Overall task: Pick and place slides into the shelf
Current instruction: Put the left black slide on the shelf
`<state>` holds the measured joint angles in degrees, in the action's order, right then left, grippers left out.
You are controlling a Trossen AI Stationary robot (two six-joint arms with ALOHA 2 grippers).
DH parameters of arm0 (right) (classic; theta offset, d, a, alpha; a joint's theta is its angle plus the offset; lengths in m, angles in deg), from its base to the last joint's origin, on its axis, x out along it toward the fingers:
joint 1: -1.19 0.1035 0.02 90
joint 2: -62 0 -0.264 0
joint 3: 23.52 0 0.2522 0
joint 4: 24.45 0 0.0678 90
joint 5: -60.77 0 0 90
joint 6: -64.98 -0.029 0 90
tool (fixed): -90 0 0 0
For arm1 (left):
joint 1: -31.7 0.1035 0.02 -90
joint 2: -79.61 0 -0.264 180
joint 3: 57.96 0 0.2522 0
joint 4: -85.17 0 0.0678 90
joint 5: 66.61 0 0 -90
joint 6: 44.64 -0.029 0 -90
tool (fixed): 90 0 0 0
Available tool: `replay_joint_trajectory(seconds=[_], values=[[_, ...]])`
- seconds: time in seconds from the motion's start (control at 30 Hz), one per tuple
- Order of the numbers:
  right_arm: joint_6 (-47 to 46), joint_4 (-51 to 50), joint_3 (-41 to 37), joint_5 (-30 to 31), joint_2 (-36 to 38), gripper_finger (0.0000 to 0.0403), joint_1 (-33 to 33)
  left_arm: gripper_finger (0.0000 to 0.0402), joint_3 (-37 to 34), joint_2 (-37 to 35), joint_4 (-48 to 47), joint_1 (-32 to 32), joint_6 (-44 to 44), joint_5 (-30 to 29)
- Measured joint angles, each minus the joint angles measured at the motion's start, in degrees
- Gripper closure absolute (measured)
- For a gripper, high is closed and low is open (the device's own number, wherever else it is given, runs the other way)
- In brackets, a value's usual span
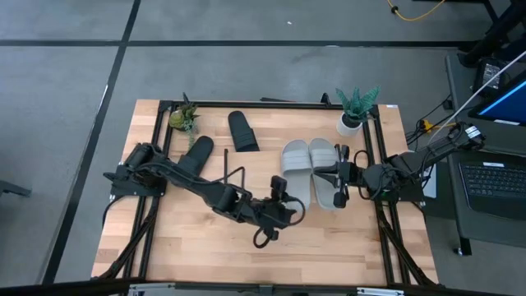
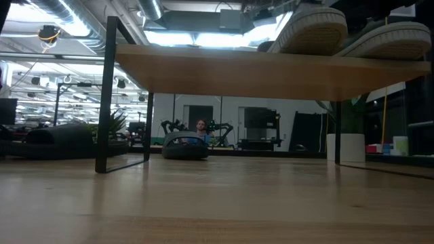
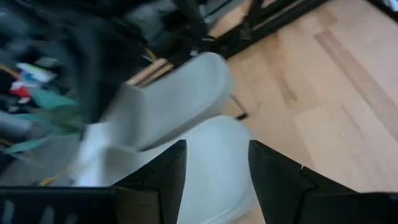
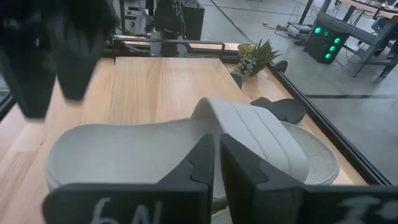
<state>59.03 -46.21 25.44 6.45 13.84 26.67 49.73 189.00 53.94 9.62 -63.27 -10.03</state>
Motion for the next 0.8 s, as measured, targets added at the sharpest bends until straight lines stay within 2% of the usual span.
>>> replay_joint_trajectory(seconds=[0.17, 0.43, 0.57, 0.67, 0.8], values=[[0.24, 0.40, 0.00, 0.02, 0.00, 0.0374, -0.01, 0.0239, 0.00, -4.67, -7.21, -1.71, 1.66, -6.36], [9.11, 9.53, 0.00, 0.07, 0.00, 0.0373, -0.03, 0.0239, 0.00, -11.47, -23.18, -4.19, 16.47, -8.20], [12.72, 13.64, 0.00, 0.08, 0.00, 0.0373, -0.03, 0.0239, -0.01, -12.80, -30.38, -4.51, 20.74, -9.48], [13.99, 13.18, 0.00, 0.09, 0.00, 0.0373, -0.10, 0.0239, -1.80, -13.33, -31.69, -4.69, 21.92, -9.57], [14.27, 12.99, 0.00, 0.09, 0.00, 0.0373, -0.10, 0.0239, -7.79, -15.16, -31.76, -5.84, 23.46, -9.32]])
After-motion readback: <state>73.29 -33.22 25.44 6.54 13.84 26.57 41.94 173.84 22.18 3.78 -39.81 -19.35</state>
